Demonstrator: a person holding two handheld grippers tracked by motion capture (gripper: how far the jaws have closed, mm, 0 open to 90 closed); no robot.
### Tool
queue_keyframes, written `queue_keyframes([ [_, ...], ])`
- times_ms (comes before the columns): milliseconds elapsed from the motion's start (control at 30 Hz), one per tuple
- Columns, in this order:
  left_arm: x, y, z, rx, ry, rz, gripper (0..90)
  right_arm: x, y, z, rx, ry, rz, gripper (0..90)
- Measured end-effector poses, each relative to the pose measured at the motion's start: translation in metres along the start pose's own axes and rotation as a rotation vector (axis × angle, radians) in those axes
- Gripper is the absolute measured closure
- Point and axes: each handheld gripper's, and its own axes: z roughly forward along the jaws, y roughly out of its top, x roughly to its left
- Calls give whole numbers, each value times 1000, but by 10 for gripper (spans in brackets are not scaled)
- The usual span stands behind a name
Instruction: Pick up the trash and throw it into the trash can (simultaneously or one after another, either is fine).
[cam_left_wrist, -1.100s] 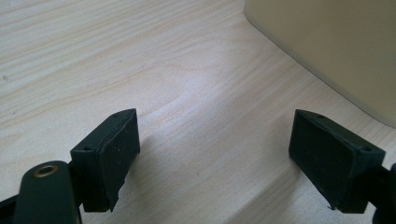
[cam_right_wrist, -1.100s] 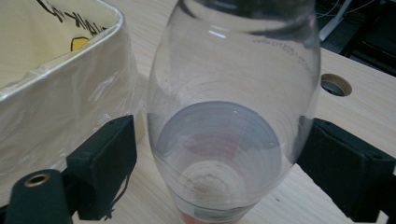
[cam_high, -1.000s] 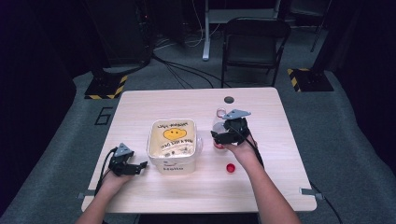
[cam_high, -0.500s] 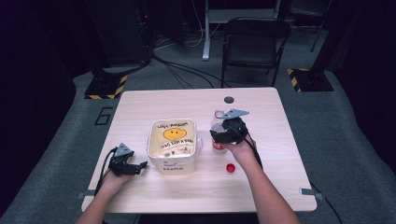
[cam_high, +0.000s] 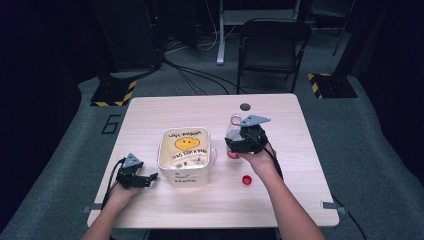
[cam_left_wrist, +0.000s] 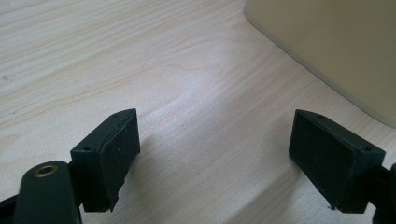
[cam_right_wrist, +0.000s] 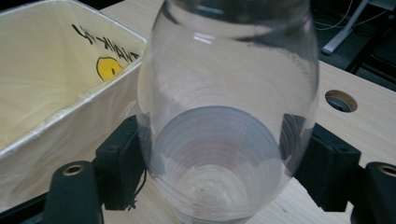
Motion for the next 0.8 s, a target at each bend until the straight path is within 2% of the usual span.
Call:
queue_keyframes([
  [233,0,0,0,0,0,0,162,0,8,-11,-16,20,4,247],
  [500,0,0,0,0,0,-1,162,3,19,-20,-23,35,-25,248],
  [800,0,0,0,0,0,0,162,8,31,-29,-41,56,-26,248],
])
